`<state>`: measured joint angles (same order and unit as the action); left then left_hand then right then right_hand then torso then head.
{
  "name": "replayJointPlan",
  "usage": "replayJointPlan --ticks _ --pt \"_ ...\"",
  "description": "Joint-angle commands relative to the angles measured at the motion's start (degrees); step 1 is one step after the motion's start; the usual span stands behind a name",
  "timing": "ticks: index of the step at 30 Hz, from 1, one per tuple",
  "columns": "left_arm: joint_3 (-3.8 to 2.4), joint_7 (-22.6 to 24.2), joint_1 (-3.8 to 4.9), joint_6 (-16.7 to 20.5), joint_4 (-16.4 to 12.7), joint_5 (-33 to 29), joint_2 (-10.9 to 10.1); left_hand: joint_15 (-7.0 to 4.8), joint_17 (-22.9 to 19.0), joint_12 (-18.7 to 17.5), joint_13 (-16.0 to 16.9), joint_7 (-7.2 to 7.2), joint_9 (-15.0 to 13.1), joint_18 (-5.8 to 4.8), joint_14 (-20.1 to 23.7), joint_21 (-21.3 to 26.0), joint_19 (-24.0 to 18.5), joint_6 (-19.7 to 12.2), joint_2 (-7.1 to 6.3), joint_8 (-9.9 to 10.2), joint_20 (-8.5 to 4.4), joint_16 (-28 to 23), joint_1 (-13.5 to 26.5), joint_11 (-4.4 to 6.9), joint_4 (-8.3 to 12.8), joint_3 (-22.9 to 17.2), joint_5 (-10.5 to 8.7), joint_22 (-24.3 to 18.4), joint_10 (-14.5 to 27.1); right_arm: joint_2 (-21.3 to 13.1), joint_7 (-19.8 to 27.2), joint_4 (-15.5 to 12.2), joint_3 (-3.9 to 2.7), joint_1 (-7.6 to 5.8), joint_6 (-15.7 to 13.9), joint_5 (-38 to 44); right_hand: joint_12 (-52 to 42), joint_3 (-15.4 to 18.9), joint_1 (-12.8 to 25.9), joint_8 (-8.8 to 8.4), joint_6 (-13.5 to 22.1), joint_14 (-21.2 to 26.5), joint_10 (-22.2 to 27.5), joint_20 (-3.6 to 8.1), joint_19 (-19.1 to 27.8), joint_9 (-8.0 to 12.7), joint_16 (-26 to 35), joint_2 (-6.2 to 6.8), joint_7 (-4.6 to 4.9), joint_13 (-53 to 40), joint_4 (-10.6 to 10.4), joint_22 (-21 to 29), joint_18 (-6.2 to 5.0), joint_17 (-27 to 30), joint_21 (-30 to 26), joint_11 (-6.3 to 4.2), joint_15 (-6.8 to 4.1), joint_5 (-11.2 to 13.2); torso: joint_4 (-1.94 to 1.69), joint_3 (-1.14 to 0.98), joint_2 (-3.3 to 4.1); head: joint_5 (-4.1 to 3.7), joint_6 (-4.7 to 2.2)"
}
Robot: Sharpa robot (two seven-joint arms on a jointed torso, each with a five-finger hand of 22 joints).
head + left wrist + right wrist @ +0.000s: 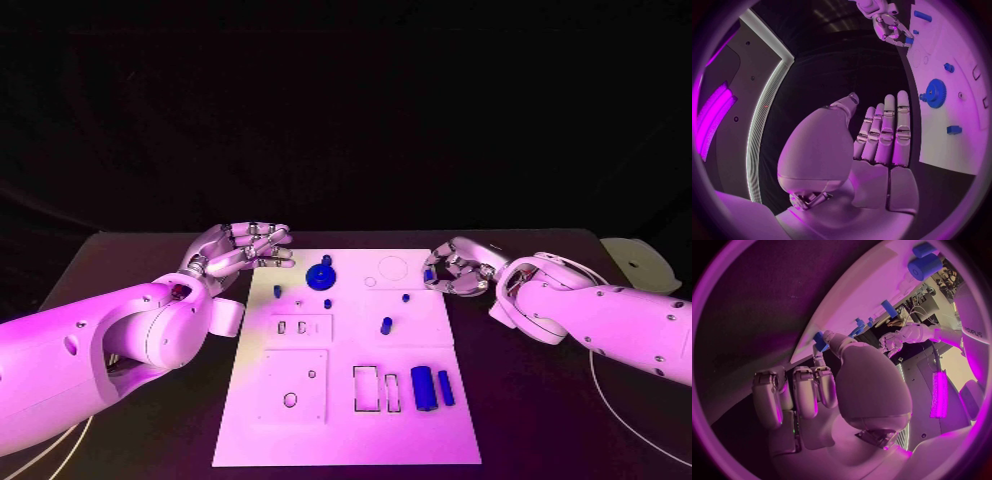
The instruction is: Assemble the parts on the task board
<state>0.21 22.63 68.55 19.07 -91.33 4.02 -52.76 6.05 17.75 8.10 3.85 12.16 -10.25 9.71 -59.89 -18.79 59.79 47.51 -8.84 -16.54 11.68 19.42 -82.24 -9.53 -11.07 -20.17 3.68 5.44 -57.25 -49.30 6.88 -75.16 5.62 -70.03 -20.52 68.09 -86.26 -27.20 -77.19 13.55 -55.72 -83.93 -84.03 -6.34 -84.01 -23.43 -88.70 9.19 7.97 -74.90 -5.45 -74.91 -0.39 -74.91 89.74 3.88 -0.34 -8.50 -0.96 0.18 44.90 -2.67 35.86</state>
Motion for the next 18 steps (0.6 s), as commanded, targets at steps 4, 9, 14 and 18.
replayJointPlan --ticks 4,9,14,18 --pt "-0.04 0.1 0.06 -1.1 -0.1 -0.1 0.1 0.35 0.1 -0.2 0.0 0.71 -0.1 0.74 0.2 0.0 0.0 -0.3 0.09 0.3 0.06 -0.4 0.5 -0.14 0.1 -0.3 -0.18 -0.1 -0.4 0.0 0.1 -0.6 0.00 0.05 -3.4 0.1 -0.5 -0.8 0.6 1.22 -1.4 -5.2 -3.1 0.96 -6.0 -0.8 -0.3 -1.20 -0.67 -11.8 0.0 -15.1 0.39 -11.0 0.3 -1.07 -0.70 0.2 -0.01 -0.02 -0.02 0.07 -0.01" --pt "-0.04 0.1 0.06 -1.2 0.0 -0.1 0.0 0.36 0.1 -0.3 0.0 0.74 -0.1 0.74 0.2 0.0 0.0 -0.4 0.13 0.3 0.07 -0.4 0.5 -0.16 0.2 -0.4 -0.18 -0.1 -0.3 -0.5 -1.3 -2.4 -0.13 -0.08 -5.9 0.4 -0.5 -1.2 0.7 1.66 -1.7 -5.3 -3.2 1.23 -6.0 -1.1 -0.3 -1.85 -1.03 -11.8 0.2 -15.1 0.39 -11.2 0.3 -1.41 -0.95 0.1 0.00 -0.02 -0.06 0.12 0.01" --pt "-0.04 0.1 0.06 -1.2 0.2 -0.1 0.1 0.36 0.1 -0.3 0.0 0.74 -0.1 0.74 0.2 0.0 0.0 -0.4 0.13 0.3 0.07 -0.4 0.5 -0.16 0.2 -0.4 -0.18 -0.1 -0.3 -1.1 -4.4 -6.2 -0.28 -1.06 -6.7 2.0 -0.3 -1.7 1.1 1.97 -1.7 -5.3 -3.1 1.45 -6.0 -1.3 -0.4 -2.65 -1.20 -11.7 0.3 -15.1 0.39 -11.4 0.3 -1.60 -1.14 0.2 0.01 0.10 -0.14 0.22 0.03" --pt "-0.04 0.1 0.06 -1.1 0.4 -0.1 0.1 0.36 0.1 -0.3 0.0 0.74 -0.1 0.74 0.2 0.0 0.0 -0.4 0.13 0.3 0.07 -0.4 0.5 -0.16 0.2 -0.4 -0.18 -0.1 -0.3 -0.7 -7.8 -9.3 -0.32 -1.95 -7.3 3.8 -0.3 -1.7 1.5 2.08 -1.6 -5.3 -3.0 1.52 -6.0 -1.4 -0.4 -2.84 -1.25 -11.6 0.2 -15.1 0.39 -11.4 0.3 -1.65 -1.19 0.2 -0.02 0.08 -0.13 0.53 0.09"
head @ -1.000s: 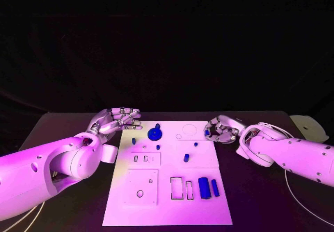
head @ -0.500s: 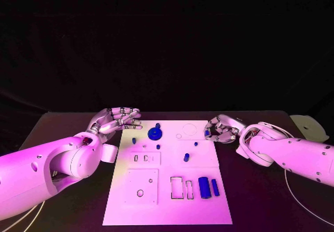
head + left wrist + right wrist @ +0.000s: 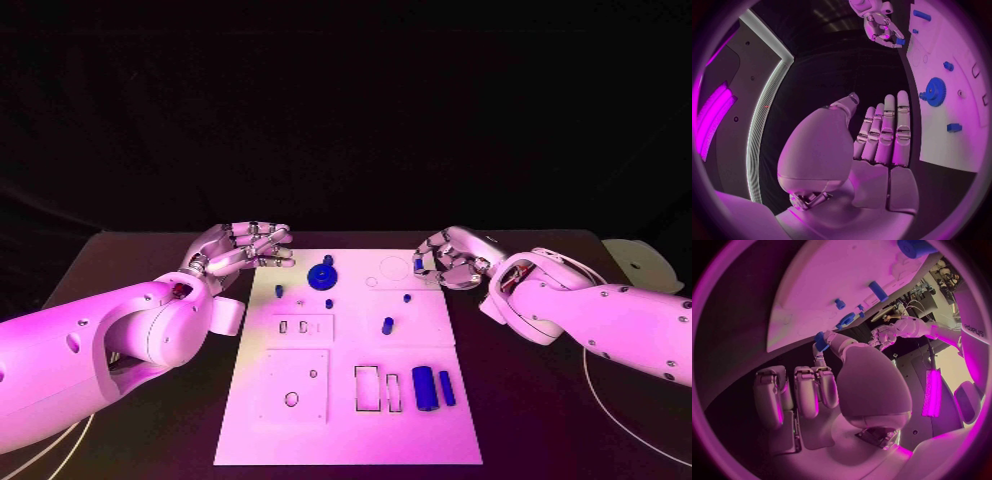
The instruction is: Assemble the parts on the task board
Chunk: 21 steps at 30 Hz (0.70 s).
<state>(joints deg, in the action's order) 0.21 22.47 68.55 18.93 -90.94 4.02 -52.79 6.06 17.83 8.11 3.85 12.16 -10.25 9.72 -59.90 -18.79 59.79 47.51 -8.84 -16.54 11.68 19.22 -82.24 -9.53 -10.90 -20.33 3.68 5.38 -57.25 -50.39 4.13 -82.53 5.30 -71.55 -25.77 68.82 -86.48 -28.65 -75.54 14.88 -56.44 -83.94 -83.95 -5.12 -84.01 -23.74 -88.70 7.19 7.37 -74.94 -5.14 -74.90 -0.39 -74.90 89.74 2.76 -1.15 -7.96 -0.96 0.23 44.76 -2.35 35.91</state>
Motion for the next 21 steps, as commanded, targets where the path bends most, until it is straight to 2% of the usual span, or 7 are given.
replayJointPlan --ticks 1,6,7,12,16,19,21 --pt "-0.04 0.2 0.06 -1.0 0.1 -0.1 0.2 0.36 0.1 -0.3 0.0 0.74 -0.1 0.74 0.2 0.0 0.0 -0.4 0.13 0.3 0.07 -0.2 0.5 -0.16 0.0 -0.2 -0.18 0.0 -0.3 0.7 -5.9 -2.6 -0.01 -0.63 -2.1 3.5 0.0 -0.2 -0.2 0.75 -0.9 -5.3 -3.1 0.30 -6.0 -1.1 -0.4 -0.85 -0.66 -11.6 -0.2 -15.1 0.39 -11.4 0.3 -0.53 -0.38 -0.3 -0.01 0.05 0.00 0.23 0.07" --pt "-0.03 0.3 0.06 -1.0 0.7 -0.1 0.6 0.36 0.1 -0.4 0.0 0.73 -0.1 0.74 0.2 0.0 0.0 -0.4 0.13 0.4 0.07 -0.2 0.5 -0.16 0.0 -0.2 -0.18 -0.1 -0.3 3.8 -10.4 -5.3 0.05 -1.21 -1.4 6.5 0.1 -0.3 0.1 0.79 -0.8 -5.3 -3.1 0.34 -6.0 -1.2 -0.3 -0.99 -0.67 -11.5 -0.2 -15.1 0.39 -11.3 0.3 -0.55 -0.42 -0.5 -0.05 0.12 -0.16 1.10 0.53" --pt "-0.03 0.3 0.06 -1.0 0.8 -0.1 0.6 0.36 0.1 -0.4 0.0 0.73 -0.1 0.74 0.2 0.0 0.0 -0.4 0.13 0.4 0.07 -0.2 0.5 -0.16 0.0 -0.2 -0.18 -0.1 -0.3 4.5 -11.1 -5.6 0.10 -1.25 -1.2 6.9 0.1 -0.3 0.3 0.80 -0.7 -5.3 -3.0 0.36 -6.0 -1.2 -0.3 -0.99 -0.66 -11.5 -0.3 -15.1 0.39 -11.2 0.3 -0.56 -0.42 -0.5 -0.08 0.10 -0.13 1.24 0.59" --pt "-0.03 0.4 0.06 -0.9 1.4 -0.1 1.1 0.36 0.1 -0.4 0.0 0.73 -0.1 0.74 0.2 0.0 0.0 -0.4 0.13 0.4 0.07 -0.2 0.5 -0.16 0.0 -0.2 -0.18 -0.1 -0.3 9.0 -13.7 -6.1 0.64 -1.15 0.0 9.2 0.1 -0.2 0.5 0.83 -0.6 -5.2 -3.1 0.39 -6.0 -1.3 -0.3 -0.93 -0.67 -11.5 -0.4 -15.1 0.39 -11.1 0.3 -0.56 -0.44 -0.4 -0.28 0.29 -0.37 2.26 1.15" --pt "-0.03 0.5 0.06 -0.7 1.8 -0.1 1.5 0.36 0.1 -0.4 0.0 0.73 -0.1 0.74 0.2 0.0 0.0 -0.4 0.12 0.4 0.08 -0.3 0.5 -0.16 0.1 -0.2 -0.19 -0.1 -0.3 12.3 -14.8 -5.7 1.03 -0.53 0.7 11.0 0.1 -0.2 0.6 0.83 -0.6 -5.2 -3.0 0.39 -6.0 -1.3 -0.3 -0.94 -0.67 -11.5 -0.4 -15.1 0.39 -11.0 0.3 -0.57 -0.44 -0.4 -0.41 0.40 -0.52 2.91 1.68" --pt "-0.03 0.5 0.06 -0.6 2.0 -0.1 1.7 0.37 0.1 -0.4 0.0 0.73 -0.1 0.74 0.2 0.0 0.0 -0.4 0.12 0.4 0.08 -0.3 0.5 -0.16 0.1 -0.2 -0.19 -0.1 -0.3 14.4 -15.4 -5.1 1.26 0.08 1.3 12.5 0.0 -0.2 0.6 0.84 -0.6 -5.2 -3.1 0.39 -6.0 -1.3 -0.3 -0.95 -0.68 -11.5 -0.4 -15.1 0.39 -11.1 0.3 -0.57 -0.44 -0.4 -0.28 0.39 -0.46 3.50 1.75" --pt "-0.03 0.5 0.06 -0.5 2.1 -0.1 1.9 0.37 0.1 -0.4 0.0 0.73 -0.1 0.74 0.2 0.0 0.0 -0.4 0.12 0.4 0.08 -0.3 0.5 -0.16 0.1 -0.2 -0.19 -0.1 -0.3 16.0 -15.8 -4.5 1.44 0.74 1.8 13.8 0.1 -0.2 0.7 0.84 -0.6 -5.2 -3.1 0.40 -6.0 -1.3 -0.3 -0.91 -0.67 -11.5 -0.4 -15.1 0.39 -11.0 0.3 -0.57 -0.45 -0.4 -0.43 0.45 -0.46 3.74 2.01"
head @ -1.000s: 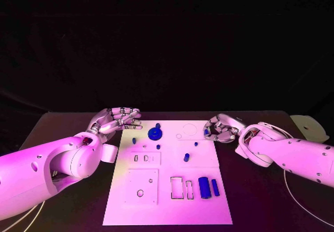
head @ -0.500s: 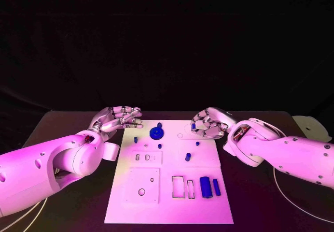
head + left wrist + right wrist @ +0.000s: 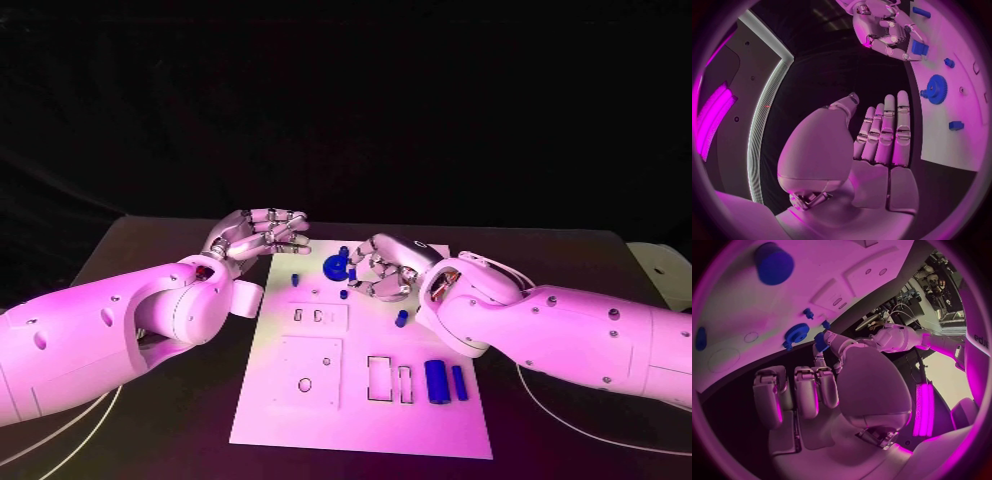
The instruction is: Assemble the parts on the task board
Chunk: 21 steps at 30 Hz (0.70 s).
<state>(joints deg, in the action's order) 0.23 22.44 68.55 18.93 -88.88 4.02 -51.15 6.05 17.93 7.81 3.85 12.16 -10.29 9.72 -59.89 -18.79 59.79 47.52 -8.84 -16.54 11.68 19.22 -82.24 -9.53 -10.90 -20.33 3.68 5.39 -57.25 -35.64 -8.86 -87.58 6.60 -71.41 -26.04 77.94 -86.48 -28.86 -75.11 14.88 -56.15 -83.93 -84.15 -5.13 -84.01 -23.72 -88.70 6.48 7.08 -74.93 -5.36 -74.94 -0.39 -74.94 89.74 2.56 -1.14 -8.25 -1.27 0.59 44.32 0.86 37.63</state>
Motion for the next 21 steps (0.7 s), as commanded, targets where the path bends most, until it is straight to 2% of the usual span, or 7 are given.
replayJointPlan --ticks 1,4,12,16,21 --pt "-0.04 0.6 0.06 -0.5 0.1 -0.1 0.2 0.37 0.0 -0.2 0.0 0.73 -0.1 0.74 0.2 0.0 0.0 -0.4 0.12 0.4 0.08 -0.3 0.5 -0.16 0.1 -0.2 -0.19 -0.1 -0.3 1.6 -2.9 0.7 0.18 0.77 2.2 5.0 0.1 0.0 0.2 0.84 -0.9 -5.2 -2.9 0.41 -6.0 -1.3 -0.3 -0.20 -0.38 -11.5 -0.2 -15.1 0.39 -11.0 0.3 -0.37 -0.45 -0.1 -0.13 0.11 0.00 0.56 0.28" --pt "-0.04 0.6 0.07 -0.5 0.1 -0.1 0.3 0.37 0.1 -0.2 0.0 0.72 -0.1 0.73 0.2 0.0 0.0 -0.4 0.12 0.4 0.08 -0.3 0.6 -0.16 0.1 -0.3 -0.19 -0.1 -0.3 3.2 -3.2 1.4 0.33 1.59 2.6 6.3 0.1 0.1 0.3 0.84 -0.8 -5.2 -2.9 0.41 -6.0 -1.3 -0.2 -0.17 -0.37 -11.5 -0.2 -15.1 0.39 -10.9 0.3 -0.37 -0.46 -0.1 -0.16 0.07 0.05 0.79 0.25" --pt "-0.05 0.6 0.07 -0.4 0.2 -0.1 0.4 0.37 0.1 -0.2 0.0 0.72 -0.1 0.73 0.2 0.0 0.0 -0.4 0.12 0.4 0.08 -0.3 0.6 -0.16 0.1 -0.3 -0.19 -0.1 -0.3 5.5 -3.6 2.5 0.60 3.40 3.8 8.2 0.1 0.1 0.5 0.86 -0.8 -5.2 -2.9 0.42 -6.0 -1.4 -0.2 -0.12 -0.37 -11.5 -0.2 -15.1 0.39 -10.9 0.3 -0.36 -0.46 -0.1 -0.08 -0.01 0.05 1.14 0.68" --pt "-0.05 0.6 0.07 -0.5 0.2 -0.1 0.4 0.37 0.1 -0.2 0.0 0.72 -0.1 0.73 0.2 0.0 0.0 -0.4 0.12 0.4 0.08 -0.3 0.6 -0.16 0.1 -0.3 -0.19 -0.1 -0.3 5.9 -3.6 2.7 0.68 3.97 3.9 9.0 0.0 0.1 0.6 0.89 -0.8 -5.2 -2.9 0.43 -6.0 -1.4 -0.2 -0.07 -0.39 -11.6 -0.3 -15.1 0.39 -10.9 0.3 -0.37 -0.46 -0.1 0.00 -0.07 0.02 1.46 0.95" --pt "-0.05 0.6 0.07 -0.5 0.2 -0.1 0.3 0.37 0.1 -0.2 0.0 0.72 -0.1 0.73 0.2 0.0 0.0 -0.4 0.12 0.4 0.08 -0.3 0.6 -0.16 0.1 -0.3 -0.19 -0.1 -0.3 6.2 -3.7 2.8 0.73 4.40 4.0 9.7 0.0 0.1 0.6 0.89 -0.8 -5.2 -2.9 0.43 -6.0 -1.4 -0.2 -0.07 -0.39 -11.6 -0.3 -15.1 0.39 -10.9 0.3 -0.37 -0.46 -0.1 0.01 -0.08 0.00 1.49 1.06"
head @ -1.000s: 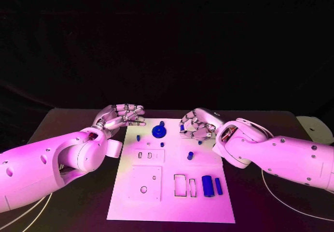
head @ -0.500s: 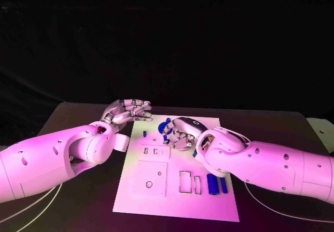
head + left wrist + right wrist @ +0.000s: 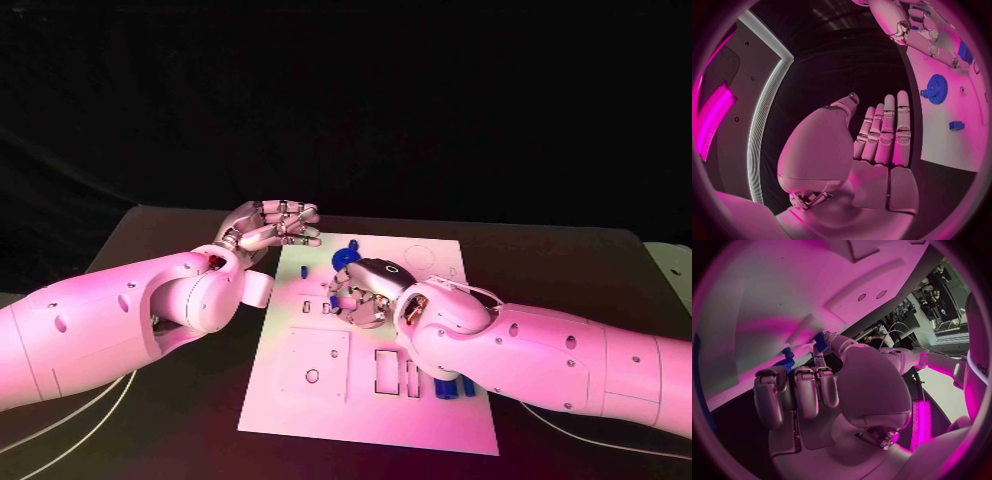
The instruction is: Assemble the parts on the task board
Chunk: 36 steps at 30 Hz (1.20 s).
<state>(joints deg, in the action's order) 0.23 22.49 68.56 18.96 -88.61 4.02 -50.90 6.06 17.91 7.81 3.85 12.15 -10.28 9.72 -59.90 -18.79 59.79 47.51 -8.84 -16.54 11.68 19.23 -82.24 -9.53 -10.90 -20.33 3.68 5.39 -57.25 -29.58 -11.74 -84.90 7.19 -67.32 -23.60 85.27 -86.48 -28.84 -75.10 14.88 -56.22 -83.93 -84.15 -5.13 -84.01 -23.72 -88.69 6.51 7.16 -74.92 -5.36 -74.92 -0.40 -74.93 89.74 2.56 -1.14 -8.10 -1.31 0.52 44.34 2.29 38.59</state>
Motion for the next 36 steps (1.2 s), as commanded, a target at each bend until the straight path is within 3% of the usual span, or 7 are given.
replayJointPlan --ticks 1,19,36 --pt "-0.05 0.5 0.06 -0.5 -0.1 -0.1 0.1 0.37 0.1 -0.2 0.0 0.72 -0.1 0.74 0.2 0.0 0.0 -0.4 0.12 0.4 0.08 -0.3 0.6 -0.16 0.1 -0.3 -0.19 -0.1 -0.3 0.1 -0.8 0.1 0.14 0.35 1.7 2.5 0.0 0.1 0.7 0.94 -0.7 -5.2 -2.9 0.44 -6.0 -1.4 -0.2 -0.05 -0.49 -11.6 -0.3 -15.1 0.40 -10.9 0.3 -0.39 -0.47 -0.3 0.06 -0.02 -0.01 0.06 0.10" --pt "-0.05 0.4 0.06 -0.6 -0.2 -0.1 -0.3 0.37 0.1 -0.2 0.0 0.72 -0.1 0.74 0.2 0.0 0.0 -0.4 0.12 0.4 0.08 -0.3 0.6 -0.16 0.1 -0.3 -0.19 -0.1 -0.3 -0.5 -1.6 -0.1 0.16 0.57 4.9 3.2 0.1 0.6 1.9 1.08 -0.6 -5.2 -2.9 0.51 -6.0 -1.6 -0.2 0.57 -0.51 -11.5 -0.7 -15.1 0.40 -10.8 0.3 -0.42 -0.52 0.0 0.03 0.04 -0.03 -0.14 0.45" --pt "-0.05 0.3 0.06 -0.6 -0.1 -0.1 -0.5 0.37 0.1 -0.2 0.0 0.72 -0.1 0.74 0.2 0.0 0.0 -0.4 0.12 0.4 0.08 -0.3 0.6 -0.16 0.1 -0.3 -0.19 -0.1 -0.3 -0.9 -2.2 -0.2 0.16 0.61 4.6 4.2 0.7 1.5 3.7 0.60 0.7 -5.2 -2.4 0.38 -6.0 -1.5 -0.1 2.25 -0.04 -11.0 -1.4 -15.1 0.40 -10.6 0.3 -0.06 -0.27 0.5 0.01 0.06 -0.07 -0.12 0.43"
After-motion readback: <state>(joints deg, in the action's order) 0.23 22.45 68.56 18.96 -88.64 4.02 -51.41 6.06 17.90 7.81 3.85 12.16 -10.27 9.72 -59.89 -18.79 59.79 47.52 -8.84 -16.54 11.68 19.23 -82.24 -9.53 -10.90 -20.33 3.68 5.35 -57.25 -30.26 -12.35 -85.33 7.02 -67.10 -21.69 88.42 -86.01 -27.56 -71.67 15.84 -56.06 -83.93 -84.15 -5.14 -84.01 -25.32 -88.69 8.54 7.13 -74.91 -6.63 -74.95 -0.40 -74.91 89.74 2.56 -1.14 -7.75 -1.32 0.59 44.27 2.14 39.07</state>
